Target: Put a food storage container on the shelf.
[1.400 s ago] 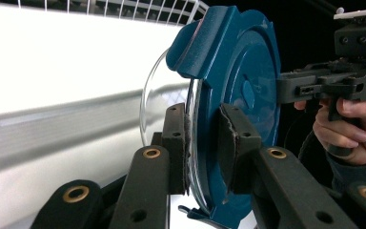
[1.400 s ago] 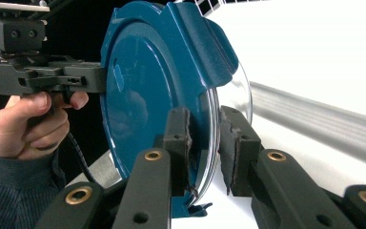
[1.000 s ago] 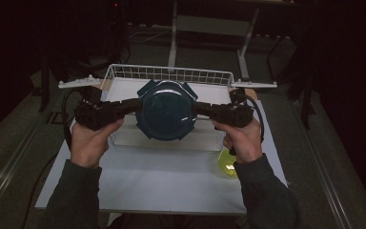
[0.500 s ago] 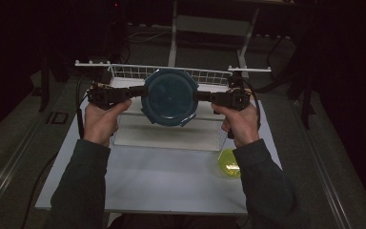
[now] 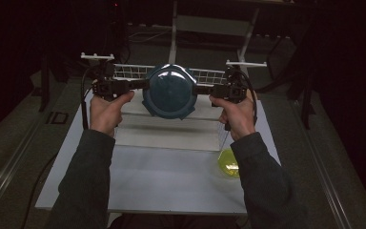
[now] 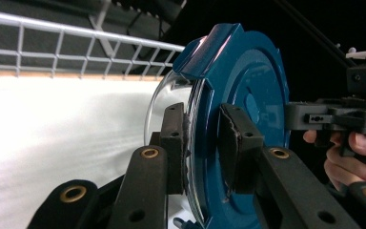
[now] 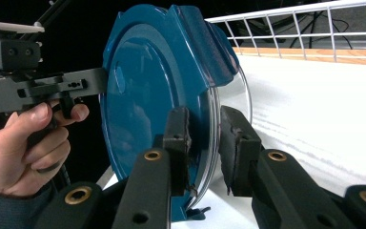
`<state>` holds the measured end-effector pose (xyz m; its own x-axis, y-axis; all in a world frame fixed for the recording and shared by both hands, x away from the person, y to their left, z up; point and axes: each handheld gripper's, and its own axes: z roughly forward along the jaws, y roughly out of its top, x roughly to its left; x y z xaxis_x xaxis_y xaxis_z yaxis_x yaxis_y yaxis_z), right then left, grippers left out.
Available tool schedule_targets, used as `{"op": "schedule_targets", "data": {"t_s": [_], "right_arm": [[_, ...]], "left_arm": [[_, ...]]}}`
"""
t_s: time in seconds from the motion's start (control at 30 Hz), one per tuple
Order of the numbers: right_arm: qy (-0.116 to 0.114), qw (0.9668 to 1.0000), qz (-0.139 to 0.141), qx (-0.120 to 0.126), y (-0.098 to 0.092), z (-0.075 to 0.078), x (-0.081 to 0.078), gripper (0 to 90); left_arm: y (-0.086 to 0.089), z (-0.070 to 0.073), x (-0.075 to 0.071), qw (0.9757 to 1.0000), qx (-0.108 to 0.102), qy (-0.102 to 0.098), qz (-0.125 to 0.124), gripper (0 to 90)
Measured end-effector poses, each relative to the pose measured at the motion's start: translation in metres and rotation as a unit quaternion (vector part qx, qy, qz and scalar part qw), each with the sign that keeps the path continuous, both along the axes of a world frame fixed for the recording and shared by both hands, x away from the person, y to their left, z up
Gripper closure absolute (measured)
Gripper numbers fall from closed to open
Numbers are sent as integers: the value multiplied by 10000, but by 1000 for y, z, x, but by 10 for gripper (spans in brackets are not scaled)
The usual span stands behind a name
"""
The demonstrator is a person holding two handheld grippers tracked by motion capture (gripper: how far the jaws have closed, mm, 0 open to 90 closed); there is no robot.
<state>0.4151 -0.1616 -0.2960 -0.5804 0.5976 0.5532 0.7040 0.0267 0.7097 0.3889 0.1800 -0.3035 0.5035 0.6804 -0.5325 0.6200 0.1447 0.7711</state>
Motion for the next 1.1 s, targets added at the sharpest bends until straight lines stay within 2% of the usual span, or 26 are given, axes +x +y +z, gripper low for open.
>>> {"op": "schedule_targets", "data": {"t_s": [0.03, 0.23, 0.33, 0.47, 0.6, 0.73, 0.87, 0.9, 1.0, 1.07, 1.1], "right_arm": [[-8, 10000, -2, 7, 1, 0, 2, 741], [54, 9999, -67, -78, 6, 1, 10, 726], [88, 9999, -110, -87, 6, 0, 14, 711], [222, 9996, -164, -85, 7, -1, 19, 699], [327, 9992, -169, -140, 9, 1, 23, 690], [450, 9986, -176, -192, 11, 2, 29, 673], [547, 9982, -210, -147, 12, 0, 33, 664], [565, 9981, -198, -131, 12, 0, 33, 659], [729, 9972, -163, -54, 11, -3, 37, 652], [805, 9966, -154, -18, 10, -4, 39, 641], [834, 9964, -158, 17, 11, -5, 39, 638]], "left_arm": [[0, -1, 1, 10000, 1, -57, 45, 731], [-1, -5, 11, 9998, -81, -44, 171, 718], [-4, -5, 12, 9995, 37, -139, 277, 715], [-10, -2, 16, 9980, 353, -211, 486, 711], [-11, -3, 20, 9972, 442, -183, 572, 711], [-15, -3, 24, 9953, 607, -204, 728, 714], [-17, -6, 27, 9944, 633, -195, 829, 718], [-18, -6, 27, 9935, 705, -213, 864, 732], [-19, -8, 27, 9926, 738, -226, 932, 736], [-20, -10, 27, 9912, 817, -239, 1014, 786], [-21, -11, 27, 9912, 806, -256, 1023, 783]]}}
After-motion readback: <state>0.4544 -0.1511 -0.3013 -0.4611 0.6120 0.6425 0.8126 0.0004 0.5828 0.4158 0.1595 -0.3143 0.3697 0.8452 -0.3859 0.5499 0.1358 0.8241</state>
